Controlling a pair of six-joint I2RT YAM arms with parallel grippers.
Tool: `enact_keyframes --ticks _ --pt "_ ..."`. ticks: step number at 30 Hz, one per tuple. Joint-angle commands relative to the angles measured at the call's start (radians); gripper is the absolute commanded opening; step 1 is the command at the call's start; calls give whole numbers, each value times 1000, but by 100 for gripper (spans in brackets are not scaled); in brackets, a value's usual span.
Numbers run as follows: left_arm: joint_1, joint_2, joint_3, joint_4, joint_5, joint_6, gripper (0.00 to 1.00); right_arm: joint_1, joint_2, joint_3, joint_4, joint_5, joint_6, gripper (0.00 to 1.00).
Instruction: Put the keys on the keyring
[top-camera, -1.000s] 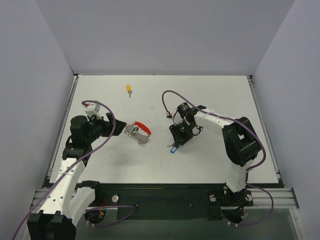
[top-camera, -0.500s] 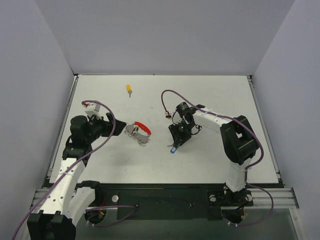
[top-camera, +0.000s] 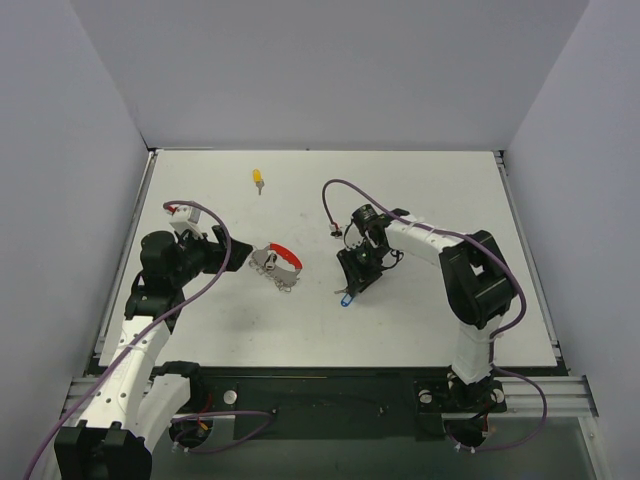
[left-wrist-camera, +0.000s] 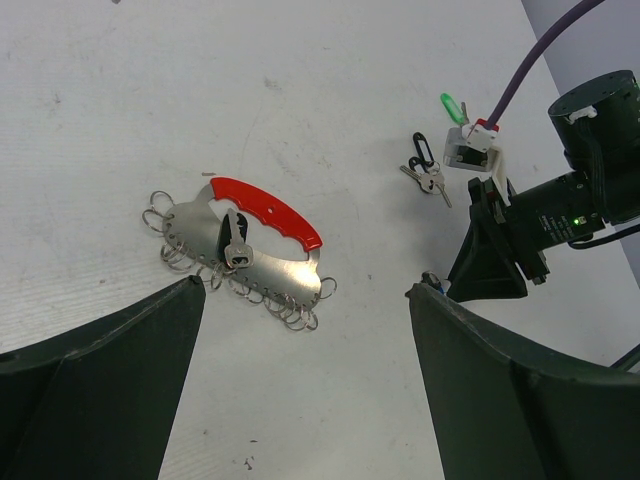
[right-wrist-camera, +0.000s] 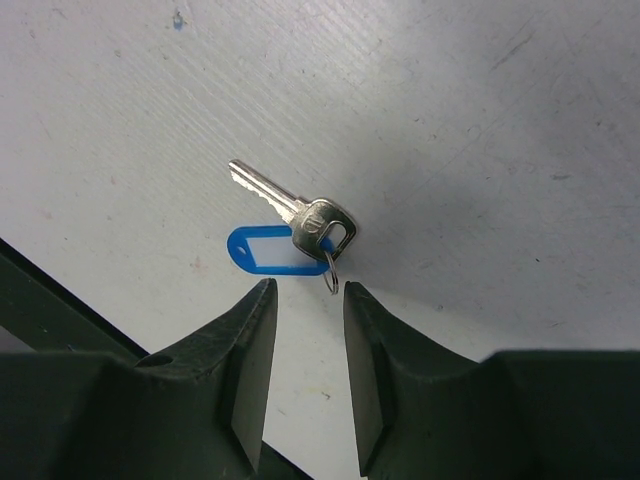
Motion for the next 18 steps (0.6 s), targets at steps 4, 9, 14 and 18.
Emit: enact_keyframes --ticks 4,9,14,18 --pt "5 -2 20 47 23 -4 94 0 33 48 -53 18 7 29" --pt "5 -3 20 47 23 -6 94 1 41 52 -53 15 7 24" --pt "5 0 20 45 24 -7 94 0 38 53 -54 8 7 17" --pt "5 1 20 50 30 -7 93 0 35 59 -62 6 1 3"
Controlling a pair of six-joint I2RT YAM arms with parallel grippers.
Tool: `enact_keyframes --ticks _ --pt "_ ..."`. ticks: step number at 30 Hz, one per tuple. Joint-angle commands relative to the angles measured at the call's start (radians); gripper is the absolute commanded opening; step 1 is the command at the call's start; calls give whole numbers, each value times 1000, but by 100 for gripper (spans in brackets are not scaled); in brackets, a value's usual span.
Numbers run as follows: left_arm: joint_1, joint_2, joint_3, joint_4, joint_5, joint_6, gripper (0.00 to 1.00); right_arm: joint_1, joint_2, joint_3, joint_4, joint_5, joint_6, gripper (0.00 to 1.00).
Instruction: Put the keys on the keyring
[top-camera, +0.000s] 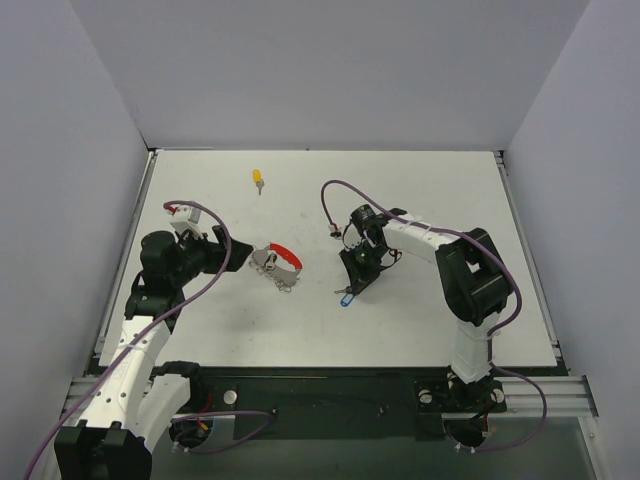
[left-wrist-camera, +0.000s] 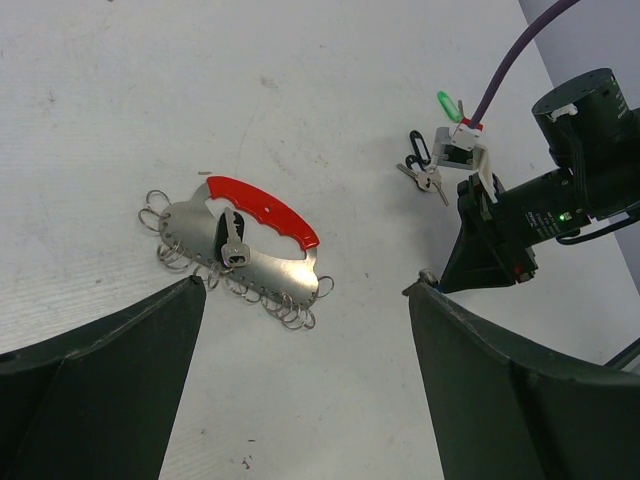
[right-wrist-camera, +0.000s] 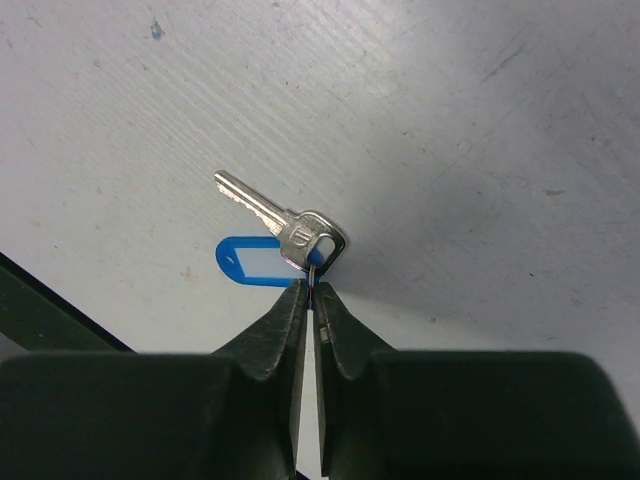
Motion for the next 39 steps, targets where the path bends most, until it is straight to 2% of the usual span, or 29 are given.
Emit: enact_keyframes --ticks 1,6,9,12,17,19,20,21,22,26,29,32,39 --pt "5 1 17 56 35 -5 93 1 -3 36 -55 -2 -3 0" --pt "4 1 -6 157 156 -21 87 -2 -35 56 -93 -27 -57 0" --pt "-36 -16 -43 308 265 -48 84 -2 -78 98 -182 -117 -226 0" --pt "-224 -68 -52 344 217 23 83 -2 -174 140 -317 -195 -388 0" --pt "-624 -65 -41 392 -2 238 79 9 -369 142 -483 -283 -776 0" --pt "-708 -44 -63 467 -23 289 75 12 -458 124 -521 -289 -911 0" --pt "-732 -39 -81 525 -26 309 73 12 -495 125 -554 -301 -1040 0" --pt "-771 -22 -87 539 -35 320 70 12 -504 157 -665 -312 -1101 0" --pt "-791 -9 -101 582 -55 336 67 10 -512 165 -708 -329 -1224 0" --pt "-917 62 -112 660 -133 401 57 10 -567 170 -888 -435 -1481 0" --pt "-1013 125 -95 680 -176 450 50 4 -592 162 -966 -482 -1572 0" --pt "-1079 169 -91 732 -210 467 49 -3 -598 156 -994 -505 -1626 0" --pt "-1136 266 -77 803 -277 481 38 -5 -587 145 -1043 -558 -1697 0"
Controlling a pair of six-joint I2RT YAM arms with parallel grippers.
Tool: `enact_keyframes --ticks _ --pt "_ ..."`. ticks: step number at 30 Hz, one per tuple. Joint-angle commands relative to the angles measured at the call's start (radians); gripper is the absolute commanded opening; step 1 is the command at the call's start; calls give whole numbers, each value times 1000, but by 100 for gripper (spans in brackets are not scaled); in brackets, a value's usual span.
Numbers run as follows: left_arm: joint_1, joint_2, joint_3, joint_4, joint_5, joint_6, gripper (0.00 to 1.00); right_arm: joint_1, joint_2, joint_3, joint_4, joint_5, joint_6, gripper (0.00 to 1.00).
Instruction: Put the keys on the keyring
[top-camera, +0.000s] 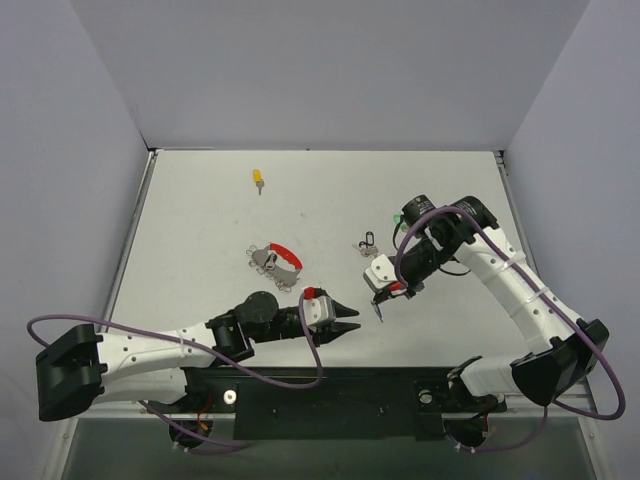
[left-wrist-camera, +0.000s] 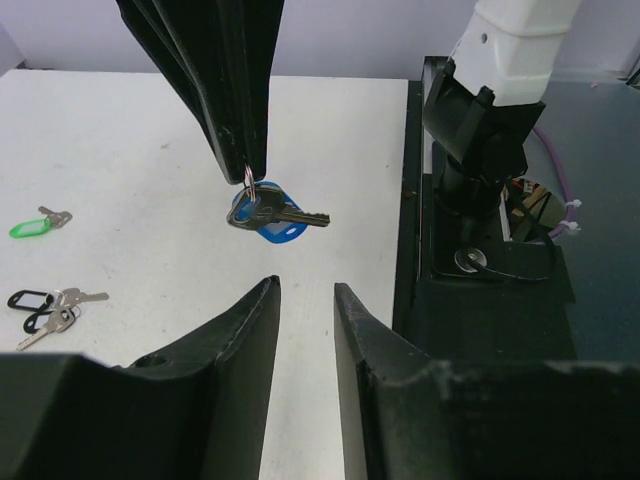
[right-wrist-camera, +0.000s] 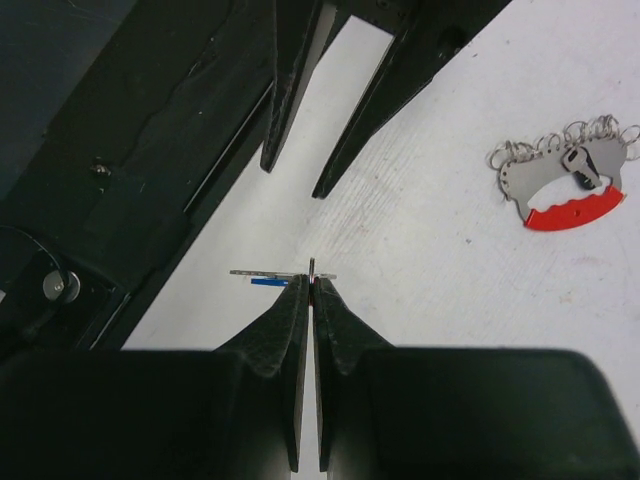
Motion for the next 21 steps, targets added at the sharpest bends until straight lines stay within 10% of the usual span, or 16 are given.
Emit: enact_keyframes --ticks 1,21 --pt "-23 39 34 124 -78 34 35 -4 -10 -16 -258 -96 -115 0" --pt "-55 104 45 228 -153 45 28 -35 3 -58 -278 -161 -166 0"
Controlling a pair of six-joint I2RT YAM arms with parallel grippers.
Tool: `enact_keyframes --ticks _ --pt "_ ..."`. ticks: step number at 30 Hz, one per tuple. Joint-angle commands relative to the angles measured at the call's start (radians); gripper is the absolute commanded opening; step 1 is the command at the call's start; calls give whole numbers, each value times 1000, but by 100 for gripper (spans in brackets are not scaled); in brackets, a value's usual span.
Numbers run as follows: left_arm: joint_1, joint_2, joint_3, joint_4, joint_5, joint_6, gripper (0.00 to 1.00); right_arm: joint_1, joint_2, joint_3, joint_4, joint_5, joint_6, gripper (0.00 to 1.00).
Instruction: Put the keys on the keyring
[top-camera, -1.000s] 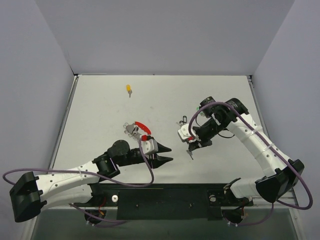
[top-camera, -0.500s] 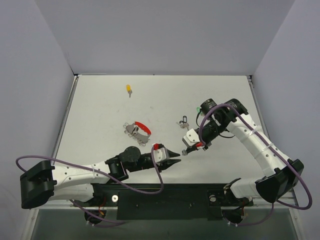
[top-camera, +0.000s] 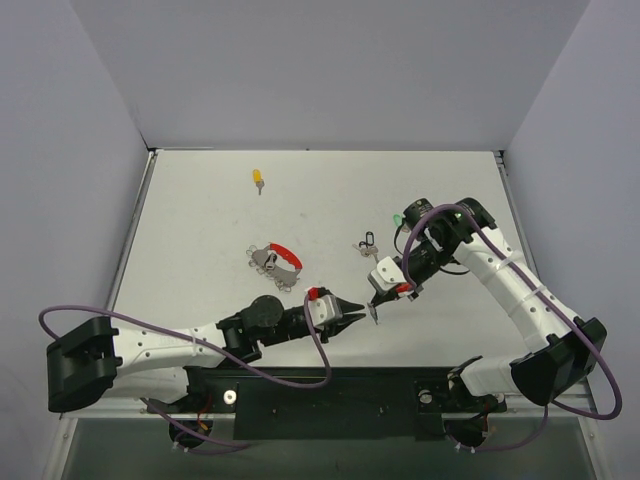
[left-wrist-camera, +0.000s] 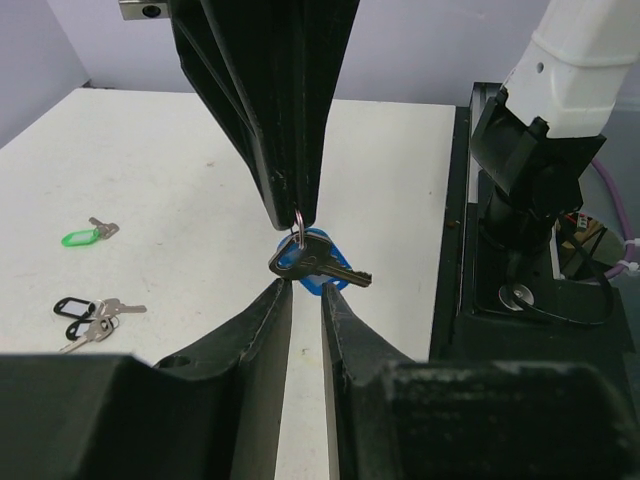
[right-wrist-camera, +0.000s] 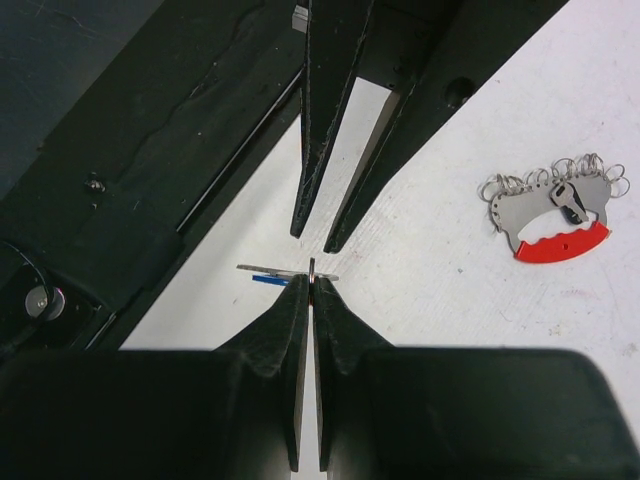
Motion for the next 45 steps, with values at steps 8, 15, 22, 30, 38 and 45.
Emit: enact_keyframes --ticks 8,15,22,30,38,45 --pt "-32 40 50 132 -56 30 28 -12 3 -27 -269 -92 -43 0" --pt "-57 65 59 138 -71 54 27 -10 8 -27 -267 -95 -43 0" --pt "-75 65 60 143 -143 86 27 -12 7 -27 -267 -101 -41 0" --pt "-87 52 47 154 -205 113 23 -16 5 -29 -269 -110 -37 0" --pt "-95 51 48 166 -190 123 22 -18 14 -30 -267 -116 -37 0" --pt "-99 43 46 167 -196 131 22 -28 17 -32 -267 -127 -35 0"
